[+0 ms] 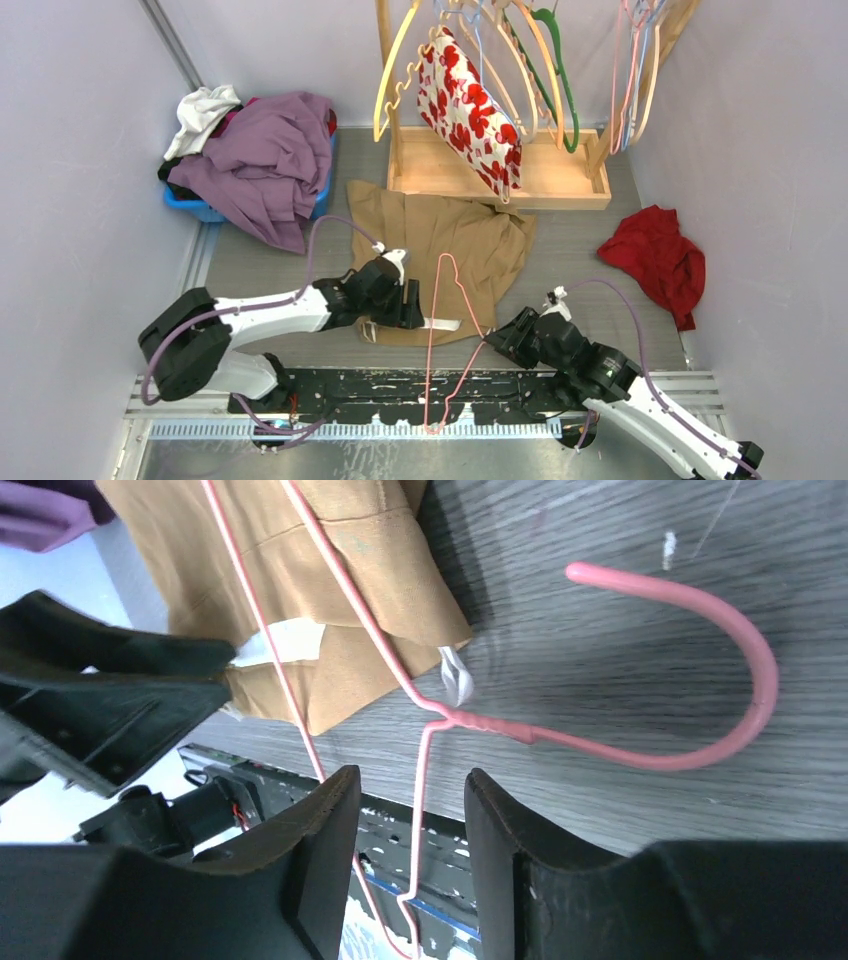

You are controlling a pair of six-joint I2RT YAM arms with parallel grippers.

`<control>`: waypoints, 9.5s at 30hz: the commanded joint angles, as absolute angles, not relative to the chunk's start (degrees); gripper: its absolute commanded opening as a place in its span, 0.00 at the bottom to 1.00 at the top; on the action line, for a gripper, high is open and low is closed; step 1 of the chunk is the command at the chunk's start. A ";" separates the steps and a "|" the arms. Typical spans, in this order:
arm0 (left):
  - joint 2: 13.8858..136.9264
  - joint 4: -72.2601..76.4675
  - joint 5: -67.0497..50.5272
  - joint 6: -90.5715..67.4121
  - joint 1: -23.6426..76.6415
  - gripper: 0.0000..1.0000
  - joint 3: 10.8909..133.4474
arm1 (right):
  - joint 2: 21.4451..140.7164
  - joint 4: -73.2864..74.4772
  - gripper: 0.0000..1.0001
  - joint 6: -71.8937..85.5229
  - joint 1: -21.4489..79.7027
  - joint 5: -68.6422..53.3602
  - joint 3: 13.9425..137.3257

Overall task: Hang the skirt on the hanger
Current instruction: Pick up the hanger at the center of the board, then hang the skirt on the hanger.

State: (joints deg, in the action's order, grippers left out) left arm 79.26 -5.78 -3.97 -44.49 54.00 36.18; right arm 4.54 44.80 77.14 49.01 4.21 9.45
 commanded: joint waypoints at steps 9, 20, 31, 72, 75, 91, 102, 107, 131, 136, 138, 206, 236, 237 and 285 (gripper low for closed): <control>79.76 -6.93 -1.25 -43.63 56.83 0.54 38.74 | 20.83 29.36 0.52 80.43 49.30 4.24 1.58; 94.53 4.24 -1.86 -47.26 62.29 0.43 39.39 | 37.80 13.46 0.53 84.45 56.54 8.86 0.00; 93.75 7.20 -1.34 -50.09 64.00 0.42 33.16 | 34.52 26.06 0.20 85.74 64.16 21.42 7.10; 32.77 -45.05 12.74 -50.42 61.70 0.57 37.13 | 66.00 76.01 0.01 45.99 85.61 26.74 64.16; 30.93 -44.34 12.99 -52.30 61.67 0.56 34.16 | 67.94 76.39 0.01 48.69 91.31 28.19 62.86; 30.97 -41.23 13.05 -55.07 61.79 0.43 29.65 | 66.80 64.81 0.01 55.37 98.08 26.00 51.89; 34.64 -39.48 15.43 -59.90 67.11 0.27 27.85 | 59.48 57.78 0.01 53.33 98.08 20.17 47.03; 39.86 -36.01 19.52 -64.23 73.03 0.26 26.84 | 57.97 56.32 0.01 53.51 98.08 19.66 45.06; 51.22 -28.46 27.79 -67.01 73.97 0.28 24.74 | 57.39 55.24 0.01 59.93 98.01 20.07 41.25; 52.15 -28.74 27.26 -66.64 72.13 0.27 24.71 | 57.25 54.24 0.01 59.95 97.49 18.93 40.50; 50.41 -29.70 27.25 -66.43 71.18 0.27 24.41 | 57.54 53.23 0.01 59.17 96.53 17.53 40.27; 34.30 -40.03 27.68 -68.99 68.95 0.21 18.50 | 54.27 0.99 0.01 55.80 78.69 -2.92 15.01; 29.09 -47.02 28.32 -66.22 68.94 0.27 24.60 | 66.09 -5.94 0.01 52.77 78.69 12.84 23.64; 29.09 -47.02 28.33 -66.07 68.91 0.29 24.80 | 66.71 -5.86 0.01 52.30 78.74 13.02 24.28; 20.30 -57.44 25.50 -61.66 69.08 0.99 37.02 | 61.54 19.41 0.01 29.34 78.10 26.42 51.44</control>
State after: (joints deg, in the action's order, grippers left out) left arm 20.36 -59.11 25.23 -63.18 68.97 34.48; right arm 65.89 30.50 30.46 78.28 25.02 57.43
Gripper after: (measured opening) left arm 0.995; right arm 0.116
